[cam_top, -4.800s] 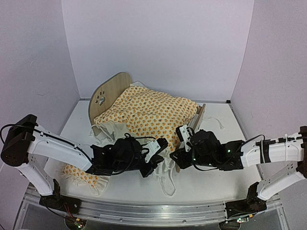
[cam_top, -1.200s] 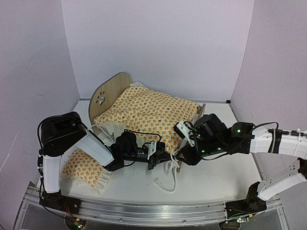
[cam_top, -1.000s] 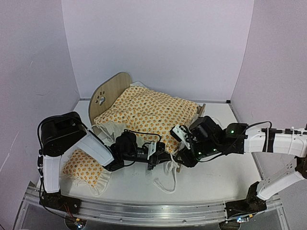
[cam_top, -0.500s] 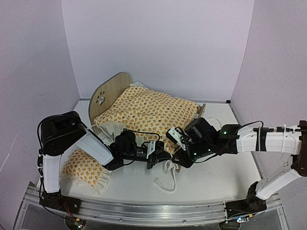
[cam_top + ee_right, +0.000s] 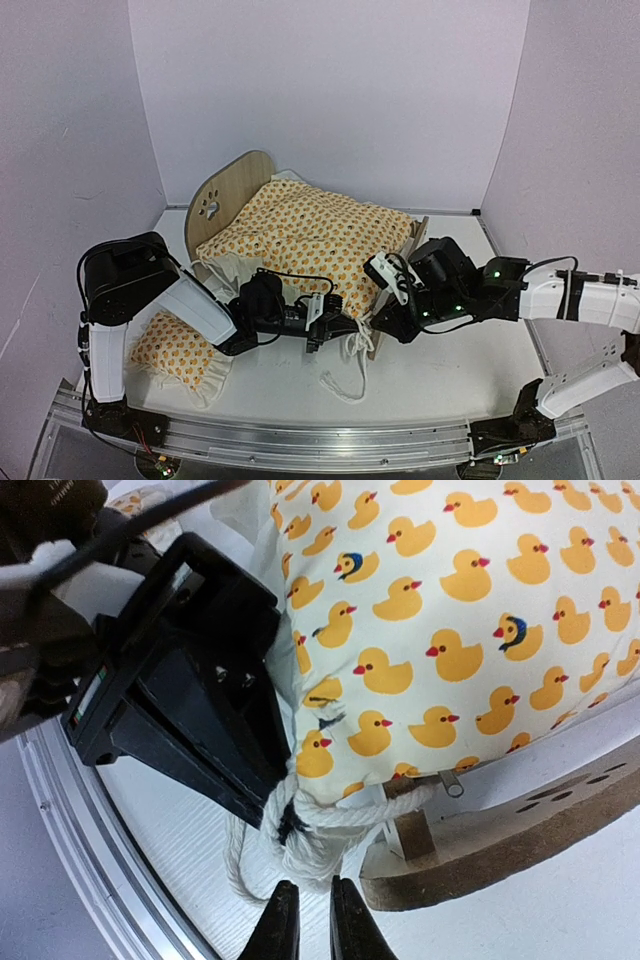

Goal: Set up the pet bed

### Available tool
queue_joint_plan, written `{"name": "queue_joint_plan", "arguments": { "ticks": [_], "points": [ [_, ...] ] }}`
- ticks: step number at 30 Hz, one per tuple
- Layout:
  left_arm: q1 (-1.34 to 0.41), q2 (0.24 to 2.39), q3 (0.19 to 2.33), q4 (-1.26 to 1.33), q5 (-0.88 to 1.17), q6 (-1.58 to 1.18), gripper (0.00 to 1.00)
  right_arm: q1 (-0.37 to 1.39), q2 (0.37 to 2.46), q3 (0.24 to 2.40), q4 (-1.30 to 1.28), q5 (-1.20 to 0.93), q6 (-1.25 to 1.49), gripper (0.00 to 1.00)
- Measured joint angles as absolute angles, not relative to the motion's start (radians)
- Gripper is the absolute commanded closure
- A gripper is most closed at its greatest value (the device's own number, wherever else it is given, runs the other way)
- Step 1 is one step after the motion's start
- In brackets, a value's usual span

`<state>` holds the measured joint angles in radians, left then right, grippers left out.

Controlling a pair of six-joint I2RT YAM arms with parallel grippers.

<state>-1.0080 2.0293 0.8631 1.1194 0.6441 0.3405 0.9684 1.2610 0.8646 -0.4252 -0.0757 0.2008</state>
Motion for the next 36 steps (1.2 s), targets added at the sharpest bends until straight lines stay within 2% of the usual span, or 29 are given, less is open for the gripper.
{"name": "queue_joint_plan", "arguments": {
  "ticks": [5,16,18,20,21,22,26,28,31,36],
  "points": [
    [-1.008,2.029,0.863,1.119,0.644,0.34,1.0,0.968,1.33,0.867,-0.435,-0.094,0.175,0.85],
    [-1.008,2.029,0.863,1.119,0.649,0.34,1.0,0.968,1.365,0.867,-0.403,-0.125,0.159,0.76],
    [-1.008,2.029,0.863,1.119,0.653,0.339,1.0,0.968,1.381,0.868,-0.385,-0.133,0.159,0.83],
    [-1.008,2.029,0.863,1.119,0.653,0.339,1.0,0.968,1.396,0.868,-0.376,-0.14,0.155,1.0],
    [-1.008,2.029,0.863,1.119,0.652,0.339,1.0,0.968,1.399,0.868,-0.376,-0.143,0.155,1.0],
    [-1.008,2.029,0.863,1.119,0.653,0.338,0.97,0.968,1.4,0.868,-0.379,-0.141,0.16,1.0],
    [-1.008,2.025,0.862,1.12,0.633,0.331,0.69,0.965,1.4,0.897,-0.439,-0.14,0.205,1.0],
    [-1.01,2.01,0.843,1.122,0.606,0.324,0.6,0.965,1.4,0.924,-0.5,-0.141,0.245,1.0],
    [-1.011,1.958,0.779,1.11,0.564,0.311,0.56,0.965,1.398,0.957,-0.624,-0.142,0.312,1.0],
    [-1.011,1.826,0.718,0.97,0.518,0.278,0.54,0.965,1.392,0.984,-0.85,-0.144,0.405,1.0]
  ]
}}
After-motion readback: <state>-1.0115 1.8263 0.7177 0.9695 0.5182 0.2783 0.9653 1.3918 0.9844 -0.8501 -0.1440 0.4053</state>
